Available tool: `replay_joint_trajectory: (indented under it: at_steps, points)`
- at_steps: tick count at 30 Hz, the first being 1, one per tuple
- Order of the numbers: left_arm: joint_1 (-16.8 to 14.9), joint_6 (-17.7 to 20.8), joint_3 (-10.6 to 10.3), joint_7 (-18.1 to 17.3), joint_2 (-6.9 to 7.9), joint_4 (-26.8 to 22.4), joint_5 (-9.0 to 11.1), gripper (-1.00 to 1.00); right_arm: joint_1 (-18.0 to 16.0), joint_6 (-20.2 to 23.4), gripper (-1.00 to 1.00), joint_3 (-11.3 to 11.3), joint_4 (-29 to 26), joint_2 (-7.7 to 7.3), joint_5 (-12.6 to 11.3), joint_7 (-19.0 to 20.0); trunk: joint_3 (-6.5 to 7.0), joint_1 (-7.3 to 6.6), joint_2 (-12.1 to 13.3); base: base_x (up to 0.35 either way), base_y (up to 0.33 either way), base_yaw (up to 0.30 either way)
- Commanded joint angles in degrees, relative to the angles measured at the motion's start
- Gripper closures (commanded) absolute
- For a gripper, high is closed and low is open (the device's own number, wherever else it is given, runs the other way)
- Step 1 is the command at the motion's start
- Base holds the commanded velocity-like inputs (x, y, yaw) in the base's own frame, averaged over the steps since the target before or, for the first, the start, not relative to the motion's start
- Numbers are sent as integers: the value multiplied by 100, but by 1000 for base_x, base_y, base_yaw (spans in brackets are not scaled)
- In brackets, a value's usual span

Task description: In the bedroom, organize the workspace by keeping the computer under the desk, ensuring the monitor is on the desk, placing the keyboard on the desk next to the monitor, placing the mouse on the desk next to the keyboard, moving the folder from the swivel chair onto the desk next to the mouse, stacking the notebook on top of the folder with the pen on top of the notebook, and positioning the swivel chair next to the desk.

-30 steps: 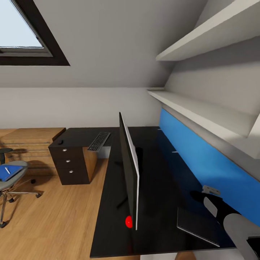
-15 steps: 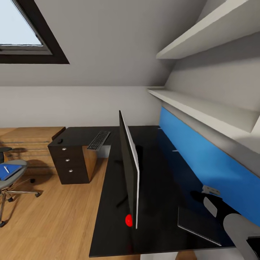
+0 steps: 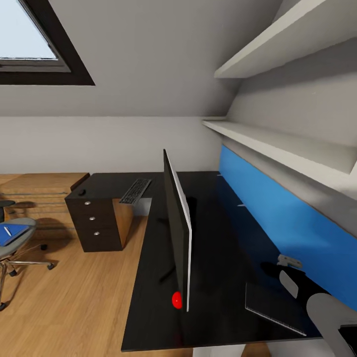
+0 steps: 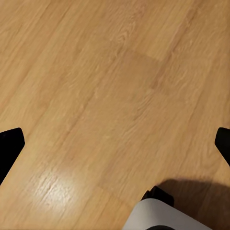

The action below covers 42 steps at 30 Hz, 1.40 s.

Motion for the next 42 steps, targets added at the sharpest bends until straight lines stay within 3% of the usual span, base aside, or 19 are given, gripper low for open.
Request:
replay_joint_trajectory:
  at_steps: [1, 37, 42]
  points:
    - [-2, -9, -42, 43, 1, -1, 3, -100, -1, 32, -100, 49, -15, -5, -50, -38, -25, 23, -46, 0, 0, 0]
    - [-2, -4, -42, 52, 1, 0, 3, -100, -1, 32, -100, -18, -34, -3, -76, 143, -672, 814, -1490, 0, 0, 0]
    - [-2, 2, -42, 36, 5, 4, 3, -100, -1, 29, -100, -23, -56, 3, -75, 145, -672, 814, -1490, 0, 0, 0]
